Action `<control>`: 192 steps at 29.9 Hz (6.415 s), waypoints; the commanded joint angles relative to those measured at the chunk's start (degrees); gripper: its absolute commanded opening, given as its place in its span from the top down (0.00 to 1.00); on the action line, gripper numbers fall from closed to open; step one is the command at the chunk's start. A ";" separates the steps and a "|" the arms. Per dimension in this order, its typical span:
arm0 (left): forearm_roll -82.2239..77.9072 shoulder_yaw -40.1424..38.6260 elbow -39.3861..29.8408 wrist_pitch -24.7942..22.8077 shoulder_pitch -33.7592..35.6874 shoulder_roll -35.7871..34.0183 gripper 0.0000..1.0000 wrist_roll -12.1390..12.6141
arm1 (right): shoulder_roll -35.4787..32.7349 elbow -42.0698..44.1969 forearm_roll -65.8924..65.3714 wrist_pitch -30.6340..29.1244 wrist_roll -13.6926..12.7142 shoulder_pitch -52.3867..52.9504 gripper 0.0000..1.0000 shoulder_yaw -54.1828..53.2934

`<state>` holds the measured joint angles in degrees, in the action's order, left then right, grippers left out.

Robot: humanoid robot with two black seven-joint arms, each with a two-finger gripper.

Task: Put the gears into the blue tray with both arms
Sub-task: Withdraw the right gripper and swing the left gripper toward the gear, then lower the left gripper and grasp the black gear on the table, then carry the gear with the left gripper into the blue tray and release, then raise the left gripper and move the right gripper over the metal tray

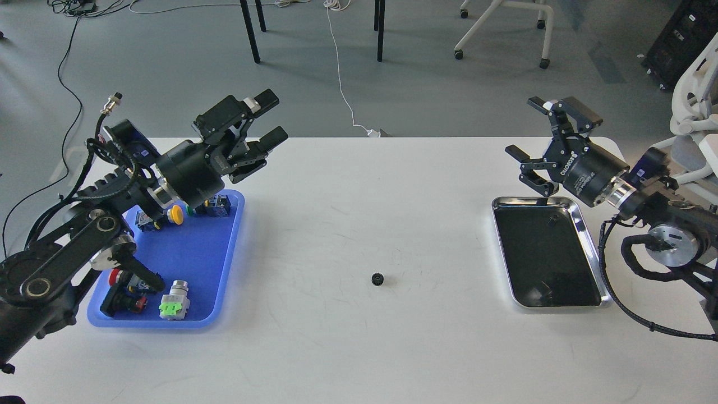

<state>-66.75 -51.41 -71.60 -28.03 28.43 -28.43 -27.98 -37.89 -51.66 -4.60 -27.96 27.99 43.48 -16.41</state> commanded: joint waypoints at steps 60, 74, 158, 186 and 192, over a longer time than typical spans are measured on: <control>-58.25 44.81 19.04 9.84 23.52 19.91 0.50 -0.02 | -7.99 -0.28 4.42 -0.04 0.01 -9.11 0.02 -5.12; -58.25 44.90 19.04 9.84 22.99 19.82 0.85 -0.02 | -8.25 -0.28 4.42 -0.04 0.01 -9.38 0.02 -4.95; 14.14 29.97 2.78 5.18 23.36 -12.01 0.02 -0.02 | -8.60 -0.55 -0.57 -0.04 0.01 -9.02 0.02 -4.07; 30.10 1.40 3.39 5.36 -0.65 4.62 0.02 4.78 | -4.93 4.98 -78.55 -0.04 0.01 30.17 0.02 26.85; 30.01 1.22 3.39 5.18 -1.18 4.62 0.02 4.87 | 4.48 12.45 -78.63 -0.04 0.01 30.44 0.03 34.15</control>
<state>-36.65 -50.02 -68.20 -22.69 27.53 -23.82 -23.20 -36.86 -41.87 -83.21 -28.00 28.01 73.79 14.03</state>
